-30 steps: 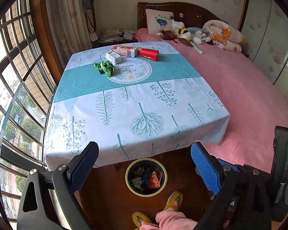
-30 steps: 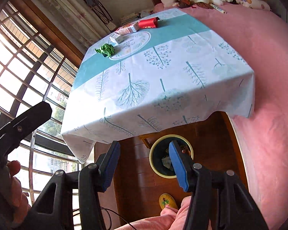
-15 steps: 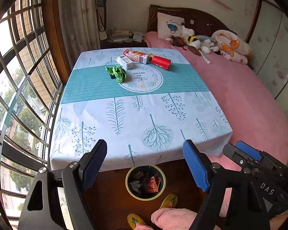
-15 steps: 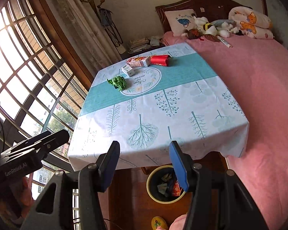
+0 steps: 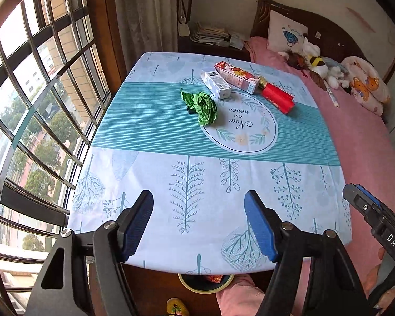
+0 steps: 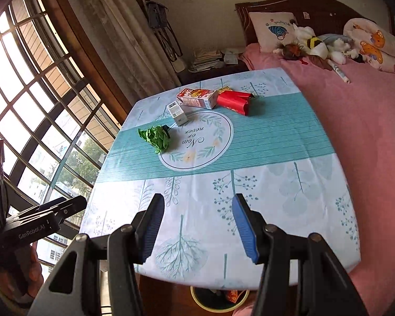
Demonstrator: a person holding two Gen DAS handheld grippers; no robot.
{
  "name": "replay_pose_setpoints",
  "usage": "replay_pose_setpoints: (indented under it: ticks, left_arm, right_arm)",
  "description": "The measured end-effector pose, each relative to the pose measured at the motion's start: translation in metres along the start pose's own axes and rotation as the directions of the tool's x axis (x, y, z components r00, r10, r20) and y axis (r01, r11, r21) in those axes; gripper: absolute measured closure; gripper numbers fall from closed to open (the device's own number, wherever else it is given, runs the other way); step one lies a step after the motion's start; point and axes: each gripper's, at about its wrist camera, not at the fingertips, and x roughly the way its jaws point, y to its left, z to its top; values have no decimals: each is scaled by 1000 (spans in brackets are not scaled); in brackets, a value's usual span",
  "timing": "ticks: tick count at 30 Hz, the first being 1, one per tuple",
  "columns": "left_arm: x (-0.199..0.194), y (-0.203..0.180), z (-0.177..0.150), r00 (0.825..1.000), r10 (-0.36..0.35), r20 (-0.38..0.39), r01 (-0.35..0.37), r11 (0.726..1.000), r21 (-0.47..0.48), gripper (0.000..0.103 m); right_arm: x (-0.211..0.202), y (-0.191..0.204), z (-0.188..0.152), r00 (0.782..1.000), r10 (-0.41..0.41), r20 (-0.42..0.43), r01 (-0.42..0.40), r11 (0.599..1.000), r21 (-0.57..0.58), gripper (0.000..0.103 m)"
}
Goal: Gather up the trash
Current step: 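Grasp the green crumpled paper with the left tool while the right tool grasps the red cylinder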
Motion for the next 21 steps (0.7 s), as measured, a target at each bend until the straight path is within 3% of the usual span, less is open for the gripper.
replay_pose_setpoints:
  ticks: [5, 8, 11, 21]
  left_arm:
    - [59, -12, 53, 997, 38, -66, -43, 996, -80, 33]
    - [89, -14, 80, 995, 58, -81, -70, 987, -143, 33]
    - [114, -13, 97, 994, 64, -91, -81, 976, -200, 33]
    - [183, 1, 130, 982, 63, -176, -117, 940, -320, 32]
  right_arm:
    - [57, -32, 67, 999, 6, -44, -9, 997, -76, 49]
    - [91, -48, 106, 998, -5, -61, -4, 989, -149, 38]
    - [126, -60, 138, 997, -32, -70, 15, 974, -226, 37]
    - [232, -64, 199, 987, -114, -114, 53, 895, -444, 31]
